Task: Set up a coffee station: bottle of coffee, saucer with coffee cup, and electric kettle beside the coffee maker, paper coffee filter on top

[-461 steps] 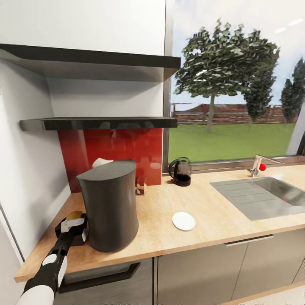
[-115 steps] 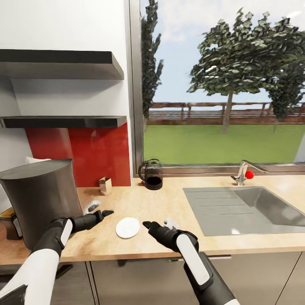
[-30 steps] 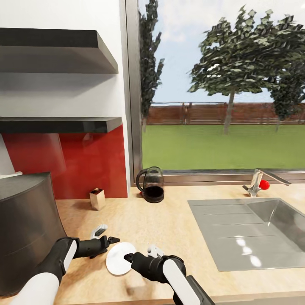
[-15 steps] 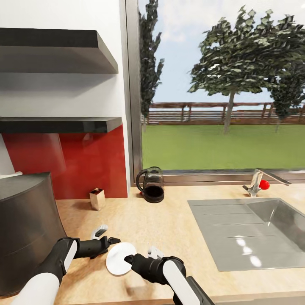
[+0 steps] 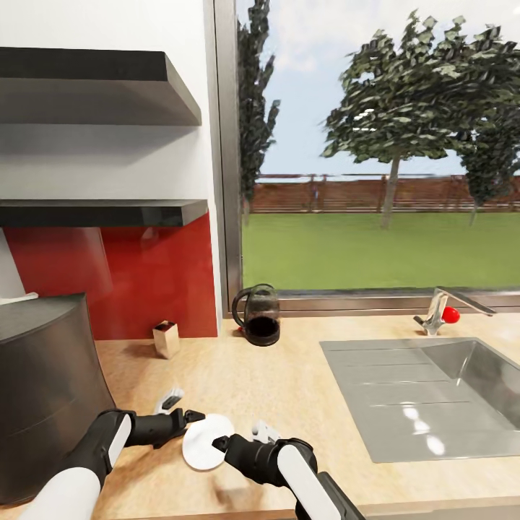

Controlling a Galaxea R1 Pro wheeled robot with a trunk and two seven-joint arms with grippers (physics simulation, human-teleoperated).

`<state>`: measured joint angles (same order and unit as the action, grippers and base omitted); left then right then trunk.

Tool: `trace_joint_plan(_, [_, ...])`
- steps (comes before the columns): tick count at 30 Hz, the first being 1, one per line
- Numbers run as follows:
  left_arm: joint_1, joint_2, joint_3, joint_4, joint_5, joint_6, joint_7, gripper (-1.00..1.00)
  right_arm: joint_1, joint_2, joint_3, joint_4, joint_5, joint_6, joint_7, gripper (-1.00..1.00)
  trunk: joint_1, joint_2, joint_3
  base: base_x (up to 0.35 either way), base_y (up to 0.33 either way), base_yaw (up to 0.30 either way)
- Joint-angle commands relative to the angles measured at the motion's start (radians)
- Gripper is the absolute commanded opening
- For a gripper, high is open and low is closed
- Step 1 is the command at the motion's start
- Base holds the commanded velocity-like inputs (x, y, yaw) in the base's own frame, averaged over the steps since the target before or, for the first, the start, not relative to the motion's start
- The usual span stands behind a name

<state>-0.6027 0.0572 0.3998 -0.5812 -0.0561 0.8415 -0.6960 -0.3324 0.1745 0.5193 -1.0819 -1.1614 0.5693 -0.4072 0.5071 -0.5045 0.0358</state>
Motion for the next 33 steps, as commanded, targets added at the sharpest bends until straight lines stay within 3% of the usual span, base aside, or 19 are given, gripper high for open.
trace_joint_plan(1, [0.0,-0.001,0.004,0.0,-0.016,0.007,-0.006,1.0,0.0,0.0,0.001,-0.001,-0.01,0.0,-0.01,1.0,0.0,-0.001,-0.001,0.0,0.0,0.0])
trace_joint_plan(8, [0.0,0.0,0.006,0.024,-0.013,0.005,-0.007,1.0,0.0,0.0,0.001,-0.001,-0.01,0.0,-0.01,1.0,0.0,-0.001,-0.001,0.0,0.0,0.0])
trace_joint_plan(16, [0.0,-0.002,0.004,0.028,0.016,0.005,-0.007,1.0,0.0,0.0,0.001,-0.001,-0.01,0.0,-0.01,1.0,0.0,-0.001,-0.001,0.0,0.0,0.0])
trace_joint_plan(33, [0.0,-0.004,0.004,0.027,0.019,0.005,-0.007,1.0,0.0,0.0,0.001,0.015,-0.011,0.0,-0.01,1.0,0.0,-0.001,-0.001,0.0,0.0,0.0])
